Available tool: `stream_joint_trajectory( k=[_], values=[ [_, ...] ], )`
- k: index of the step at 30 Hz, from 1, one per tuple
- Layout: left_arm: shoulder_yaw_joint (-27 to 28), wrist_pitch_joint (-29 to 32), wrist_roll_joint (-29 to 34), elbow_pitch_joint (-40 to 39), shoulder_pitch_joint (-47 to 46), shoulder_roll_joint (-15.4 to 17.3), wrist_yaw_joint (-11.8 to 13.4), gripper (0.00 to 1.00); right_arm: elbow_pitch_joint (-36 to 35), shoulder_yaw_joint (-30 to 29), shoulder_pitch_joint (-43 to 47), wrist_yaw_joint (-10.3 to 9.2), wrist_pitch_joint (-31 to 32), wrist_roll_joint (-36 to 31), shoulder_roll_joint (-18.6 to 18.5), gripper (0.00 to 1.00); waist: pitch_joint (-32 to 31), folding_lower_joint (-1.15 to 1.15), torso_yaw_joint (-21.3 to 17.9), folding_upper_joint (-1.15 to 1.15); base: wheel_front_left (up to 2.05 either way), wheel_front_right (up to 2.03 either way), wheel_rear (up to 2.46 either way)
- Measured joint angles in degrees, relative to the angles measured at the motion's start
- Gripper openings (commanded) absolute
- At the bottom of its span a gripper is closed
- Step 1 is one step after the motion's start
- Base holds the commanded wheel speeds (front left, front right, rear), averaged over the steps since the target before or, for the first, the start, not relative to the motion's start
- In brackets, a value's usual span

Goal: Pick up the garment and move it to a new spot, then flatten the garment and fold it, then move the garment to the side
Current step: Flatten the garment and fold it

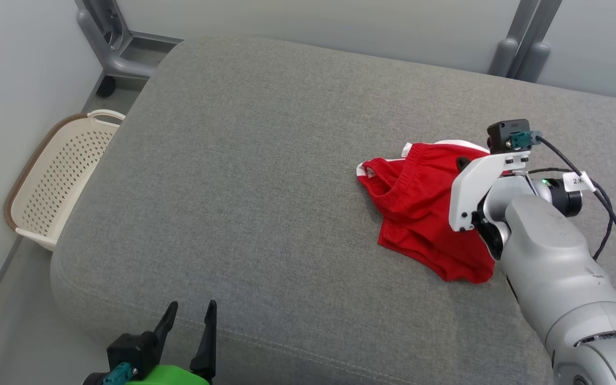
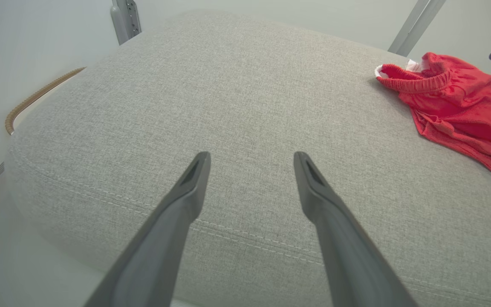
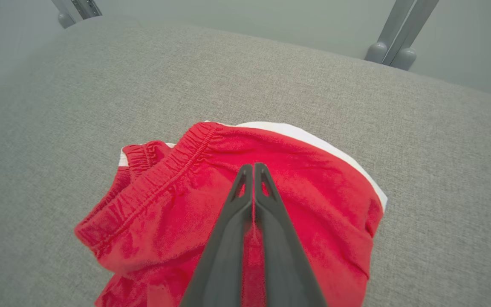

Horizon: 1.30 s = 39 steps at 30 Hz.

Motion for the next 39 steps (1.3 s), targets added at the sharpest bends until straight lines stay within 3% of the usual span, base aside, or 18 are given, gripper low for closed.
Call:
stream_joint_trajectory(
  k=[7, 22, 39],
  values=[
    [-0.4, 0.0, -0.1, 0.0, -0.1, -0.1, 0.1, 1.0, -1.4, 2.3, 3.3, 0.0, -3.2, -4.6, 0.2, 0.0, 0.5, 0.0, 0.8, 0.0, 0.0, 0.0, 0.0],
    [-1.3, -0.9, -0.6, 2.1, -1.7, -1.0, -0.6, 1.0, -10.2, 19.9, 9.7, 0.0, -0.3, 9.1, 0.3, 0.0, 3.2, 0.0, 4.3, 0.0, 0.0, 0.0, 0.0],
    [-1.4, -1.5, -1.1, 3.5, -2.4, -1.2, -0.8, 1.0, -12.8, 26.0, 11.5, 0.0, 2.6, 16.4, 0.3, 0.0, 3.3, 0.0, 5.5, 0.0, 0.0, 0.0, 0.0]
  ],
)
